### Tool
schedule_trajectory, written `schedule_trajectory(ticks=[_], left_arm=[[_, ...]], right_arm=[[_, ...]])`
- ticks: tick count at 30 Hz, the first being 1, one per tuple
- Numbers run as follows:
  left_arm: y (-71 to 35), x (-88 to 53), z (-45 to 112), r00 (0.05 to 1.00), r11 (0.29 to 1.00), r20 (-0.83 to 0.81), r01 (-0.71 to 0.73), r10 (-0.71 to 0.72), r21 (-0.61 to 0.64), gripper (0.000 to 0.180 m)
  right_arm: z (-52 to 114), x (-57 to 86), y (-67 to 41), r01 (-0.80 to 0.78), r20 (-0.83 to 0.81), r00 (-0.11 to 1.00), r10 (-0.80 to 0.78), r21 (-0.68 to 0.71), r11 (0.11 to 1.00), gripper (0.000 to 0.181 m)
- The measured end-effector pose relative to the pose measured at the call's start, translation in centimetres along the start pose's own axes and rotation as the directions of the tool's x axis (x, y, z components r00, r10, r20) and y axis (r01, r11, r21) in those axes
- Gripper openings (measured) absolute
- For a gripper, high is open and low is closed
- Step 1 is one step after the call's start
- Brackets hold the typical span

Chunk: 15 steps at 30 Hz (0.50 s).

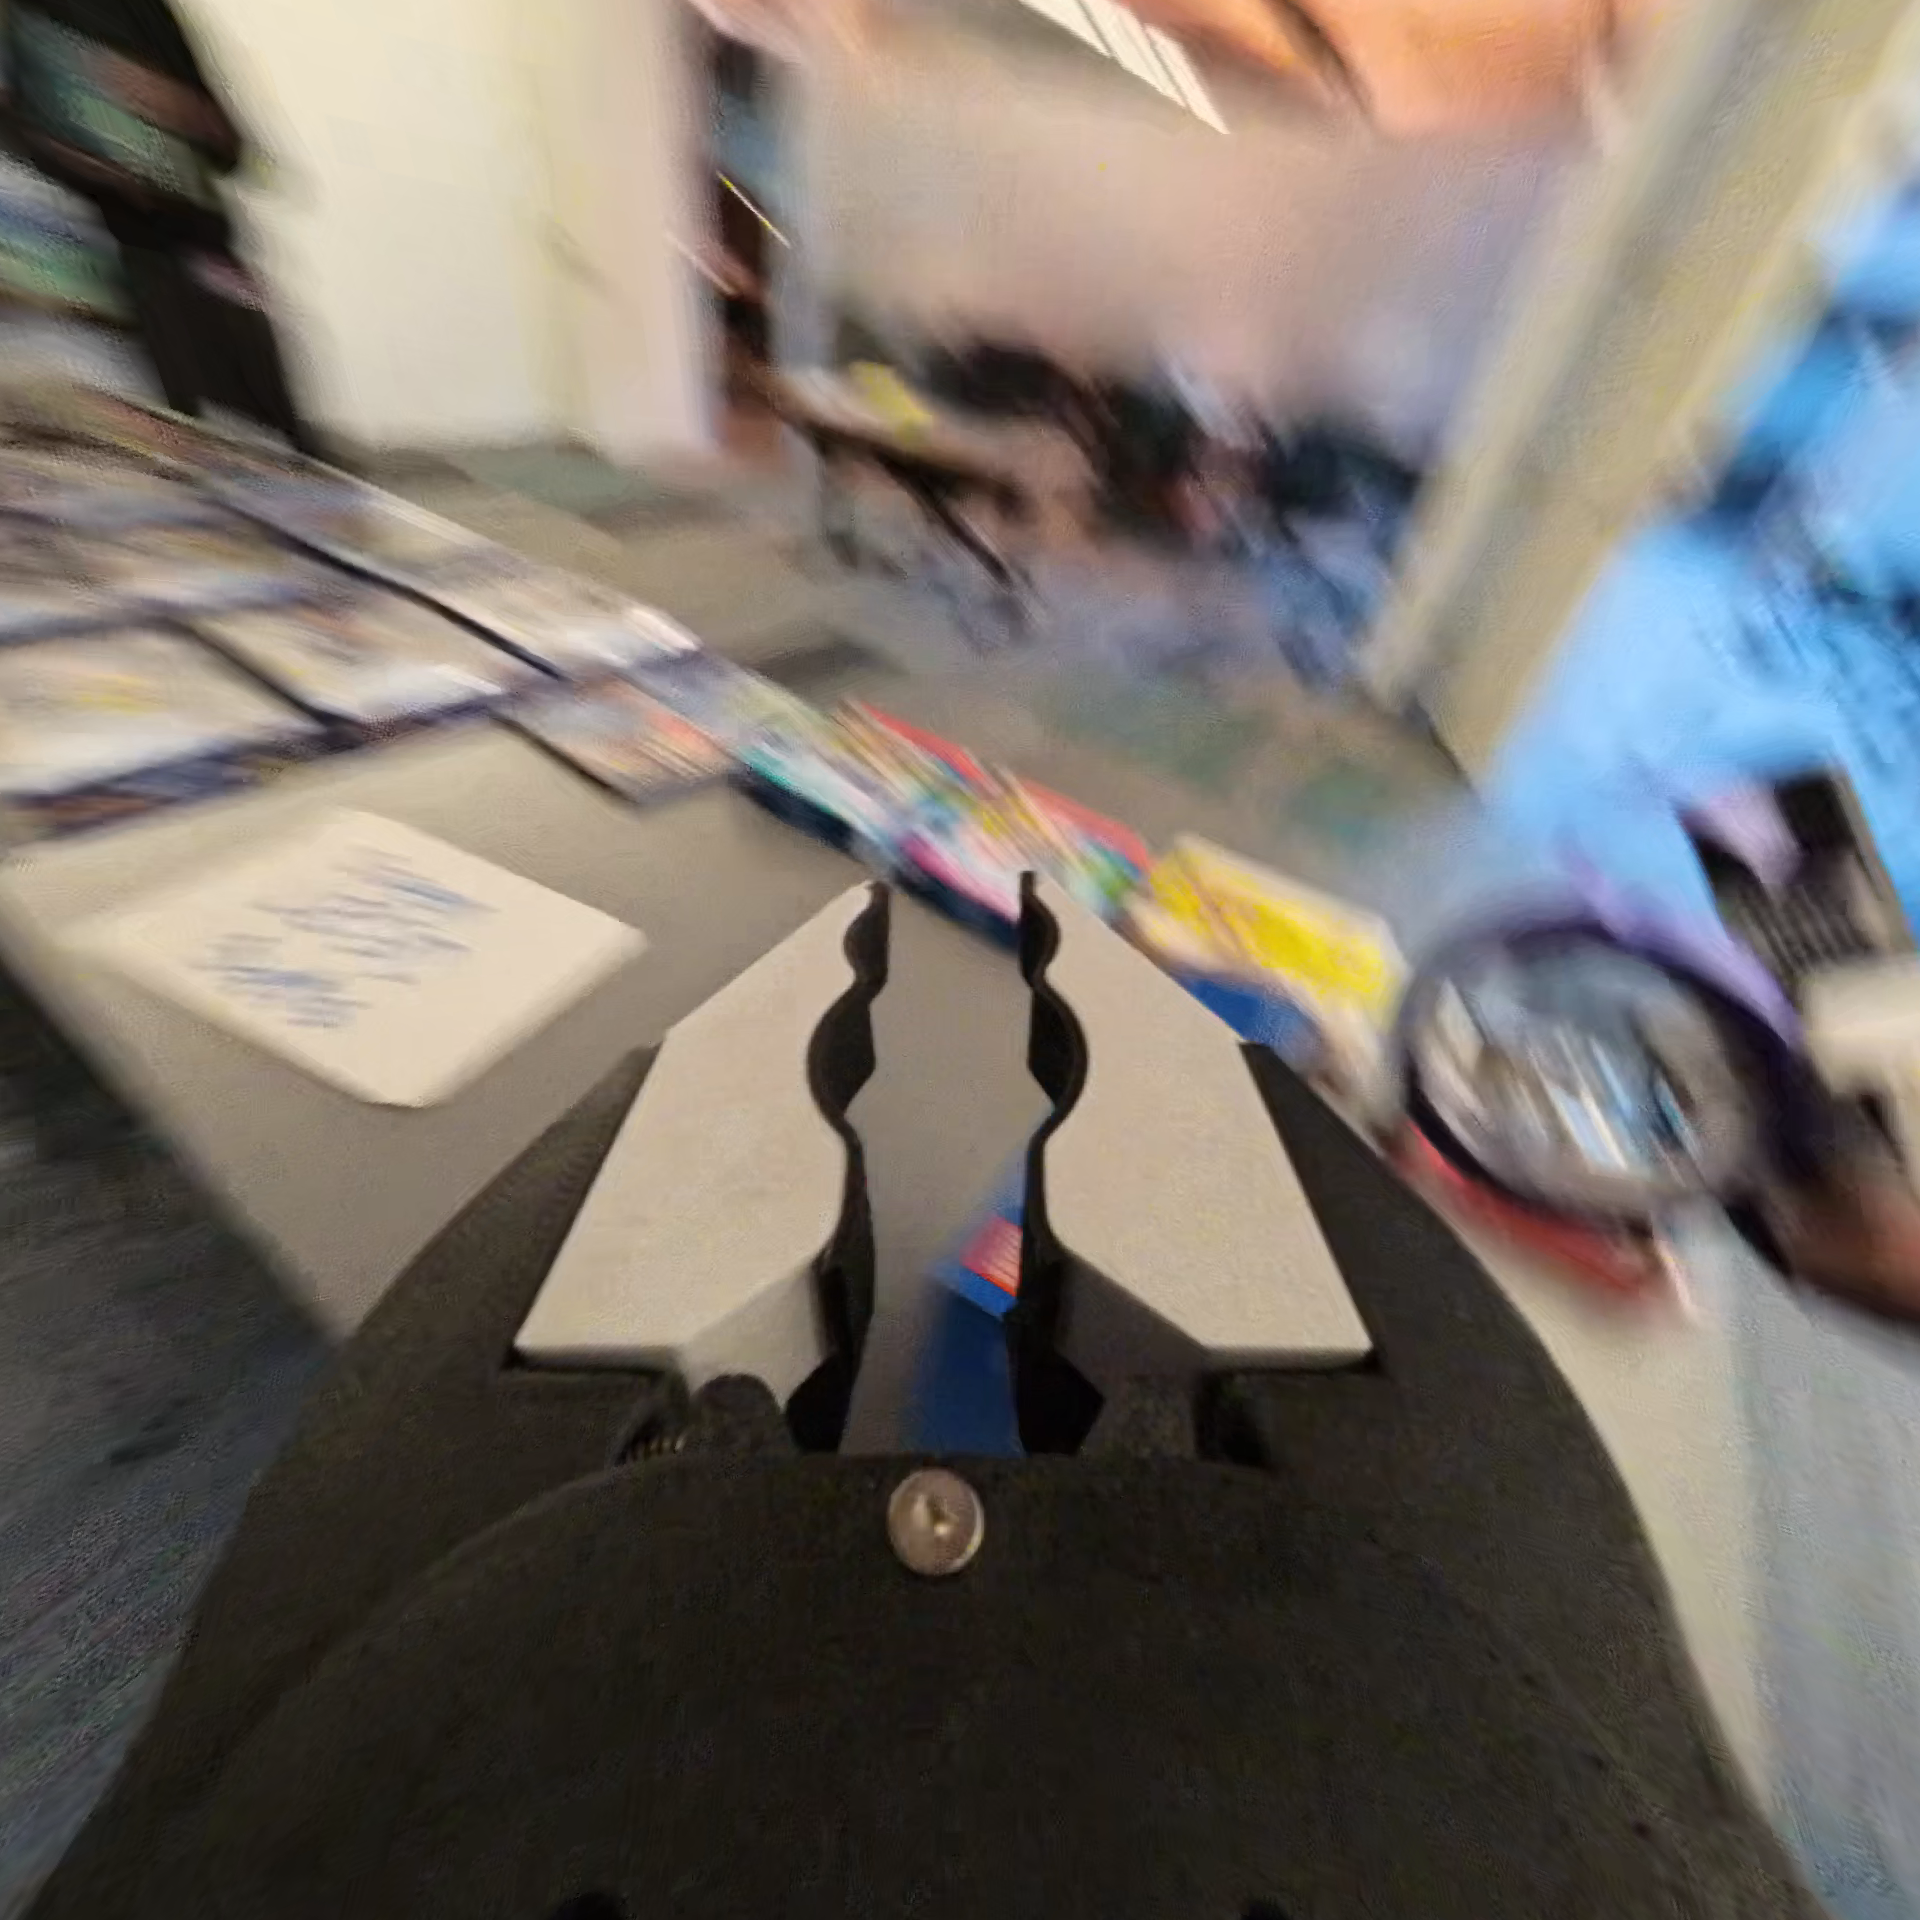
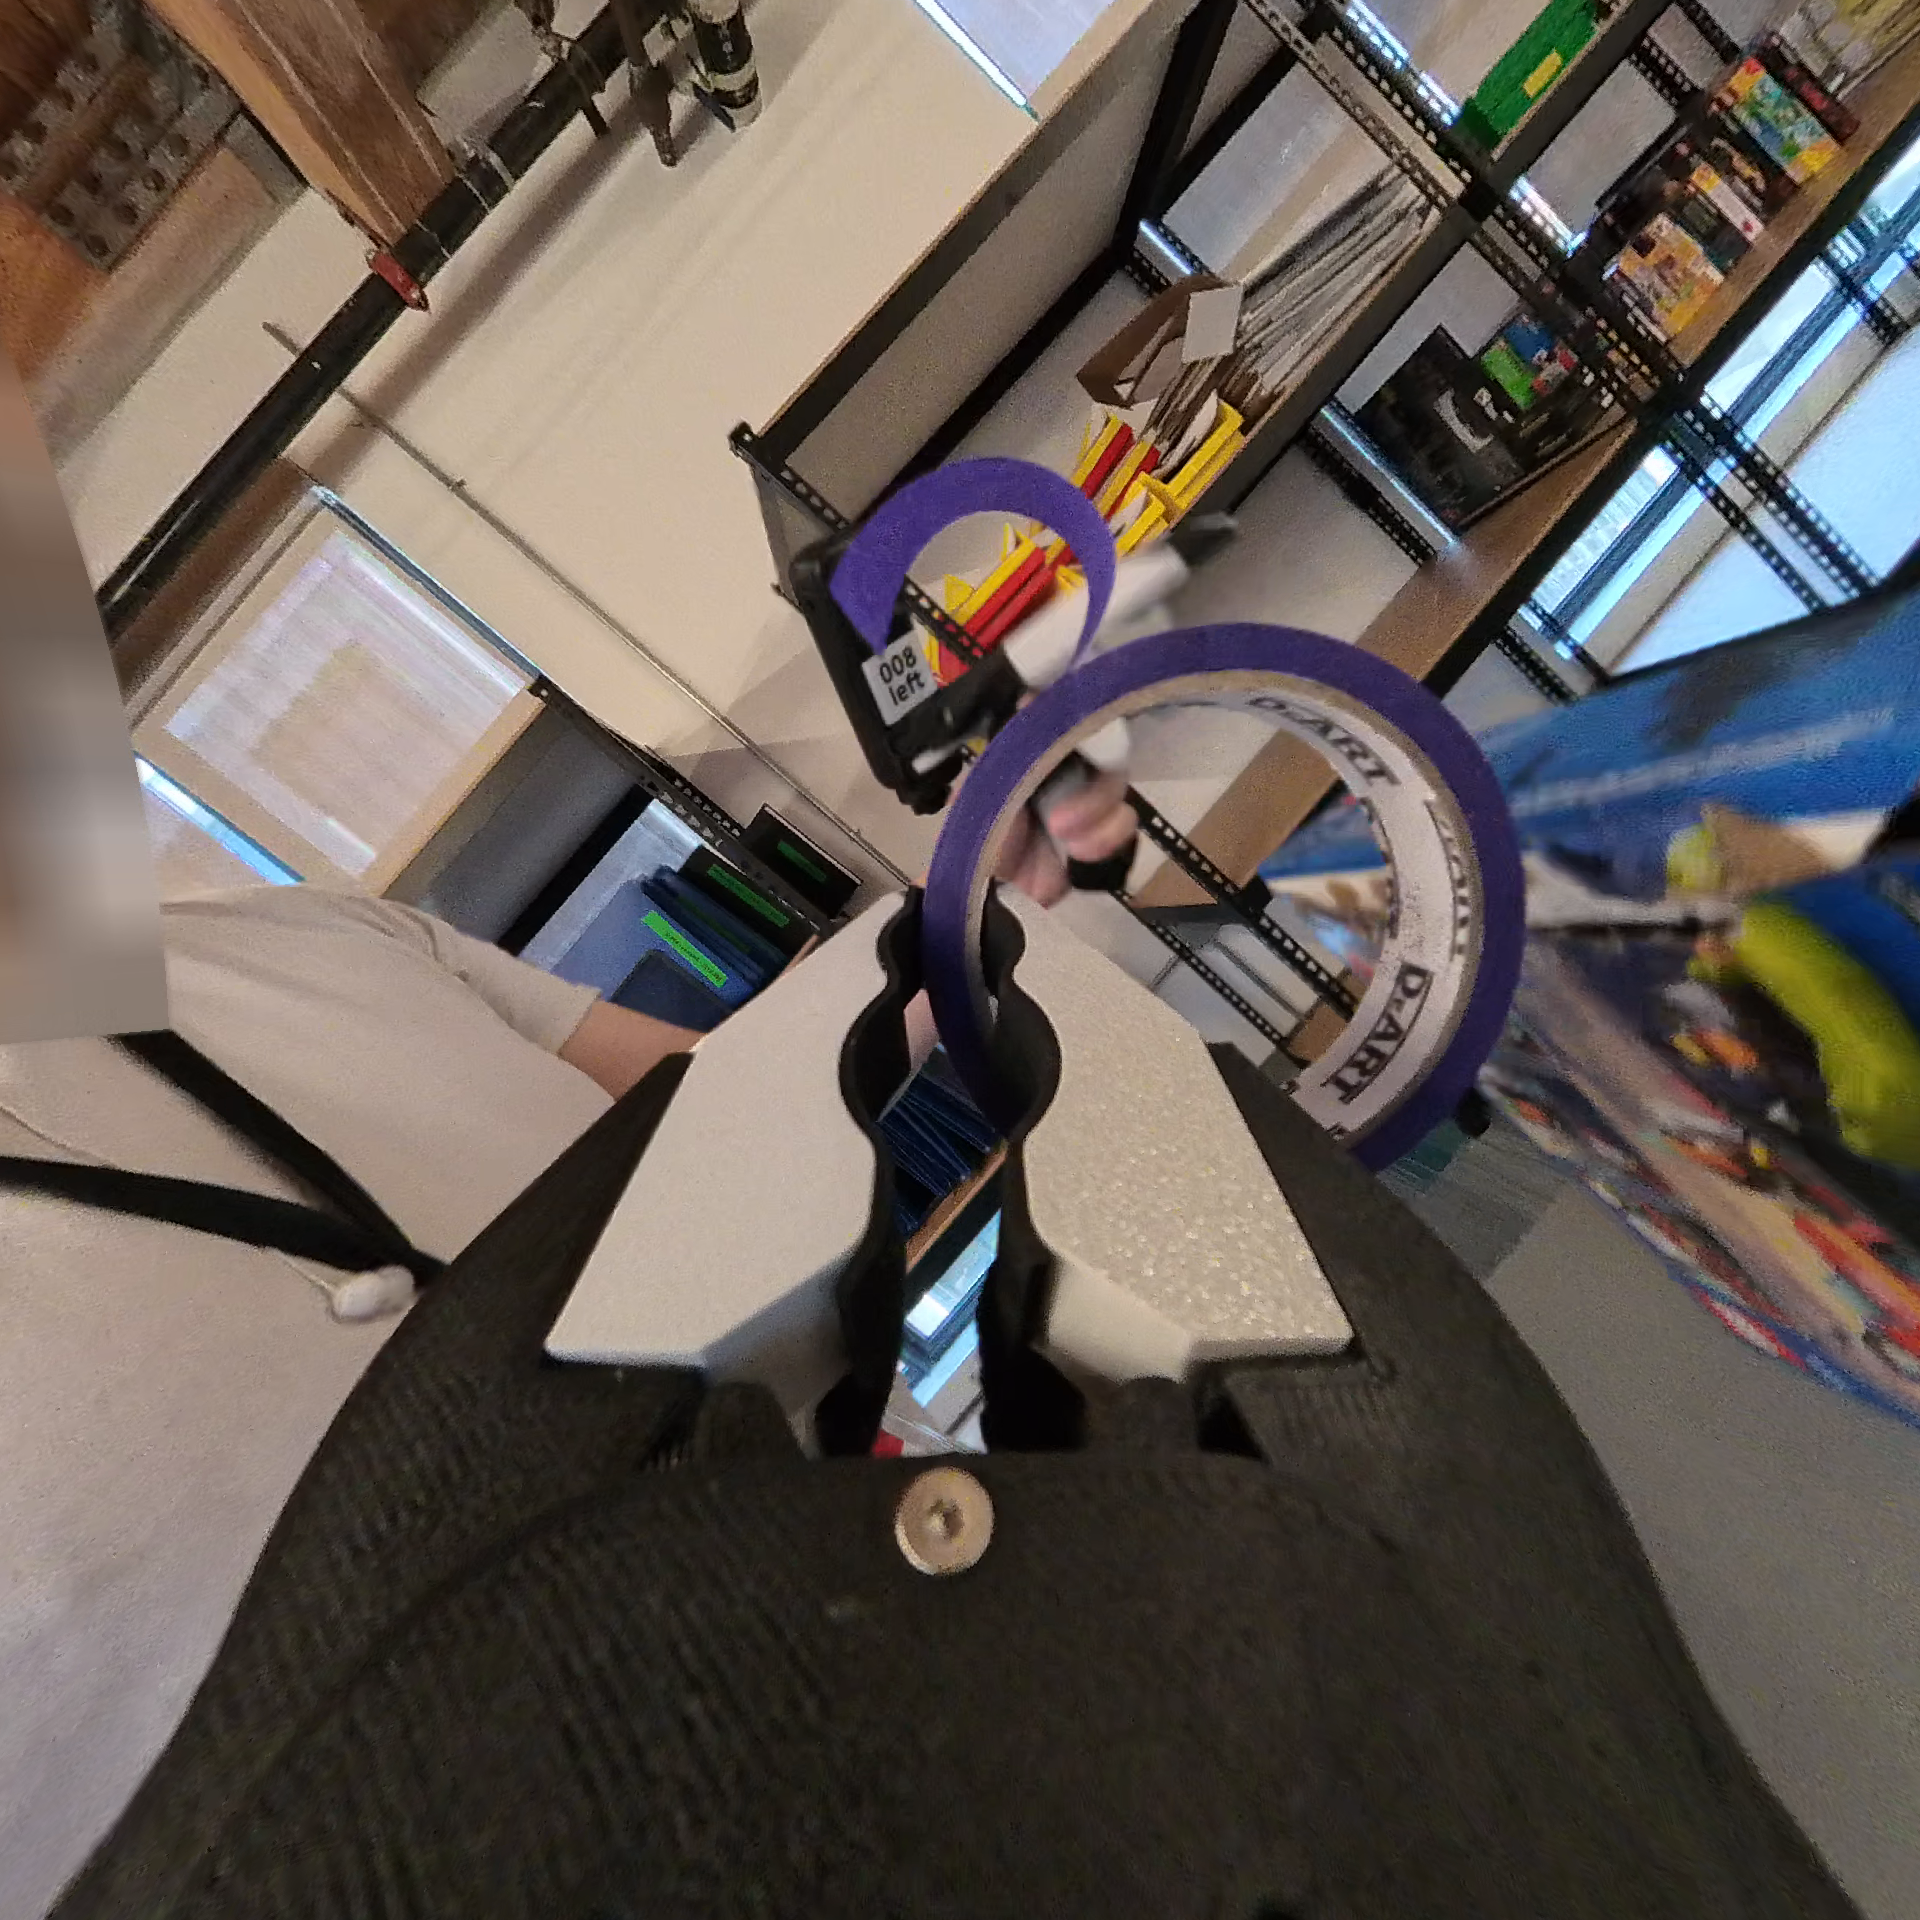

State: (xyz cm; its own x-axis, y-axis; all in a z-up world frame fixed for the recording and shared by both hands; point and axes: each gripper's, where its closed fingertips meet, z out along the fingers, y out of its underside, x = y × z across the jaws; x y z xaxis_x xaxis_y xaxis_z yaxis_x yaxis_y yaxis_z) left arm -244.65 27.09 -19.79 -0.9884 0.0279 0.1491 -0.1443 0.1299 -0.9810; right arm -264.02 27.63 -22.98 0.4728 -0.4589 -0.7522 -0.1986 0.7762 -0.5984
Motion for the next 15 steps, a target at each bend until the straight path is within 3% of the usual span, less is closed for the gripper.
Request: schedule_trajectory(ticks=[2, 4, 5, 7, 9, 13, 15], left_arm=[[-8.5, -12.4, -6.9, 0.935, 0.948, 0.283, 0.126, -0.212, 0.293, 0.0], [-15.7, -24.1, -14.5, 0.836, 0.802, 0.274, 0.283, -0.476, 0.527, 0.0], [-18.1, -28.4, -17.1, 0.814, 0.759, 0.236, 0.334, -0.531, 0.558, 0.0], [-19.4, -34.1, -20.6, 0.767, 0.789, 0.337, 0.335, -0.546, 0.515, 0.0], [-20.4, -33.4, -21.8, 0.806, 0.838, 0.363, 0.274, -0.468, 0.472, 0.0], [-15.1, -22.7, -16.3, 0.937, 0.931, 0.153, 0.271, -0.313, 0.246, 0.0], [-9.7, -15.8, -12.2, 0.966, 0.961, 0.013, 0.256, -0.259, 0.105, 0.015]], right_arm=[[0.5, -0.9, -1.3, 0.033, 0.01, 0.999, -0.033, -0.012, 0.999, 0.007], [1.0, -1.7, -1.8, 0.065, 0.007, 0.998, -0.064, -0.036, 0.997, 0.007], [1.3, -2.1, -1.8, 0.071, 0.012, 0.997, -0.07, -0.048, 0.996, 0.007], [1.9, -2.8, -1.3, 0.076, 0.027, 0.997, -0.074, -0.071, 0.995, 0.008], [2.5, -2.9, -0.3, 0.081, 0.015, 0.997, -0.08, -0.102, 0.992, 0.007], [2.5, -0.1, 1.1, 0.123, -0.161, 0.976, -0.149, -0.161, 0.979, 0.007], [2.0, 0.6, 1.2, 0.061, -0.189, 0.978, -0.086, -0.135, 0.989, 0.008]])
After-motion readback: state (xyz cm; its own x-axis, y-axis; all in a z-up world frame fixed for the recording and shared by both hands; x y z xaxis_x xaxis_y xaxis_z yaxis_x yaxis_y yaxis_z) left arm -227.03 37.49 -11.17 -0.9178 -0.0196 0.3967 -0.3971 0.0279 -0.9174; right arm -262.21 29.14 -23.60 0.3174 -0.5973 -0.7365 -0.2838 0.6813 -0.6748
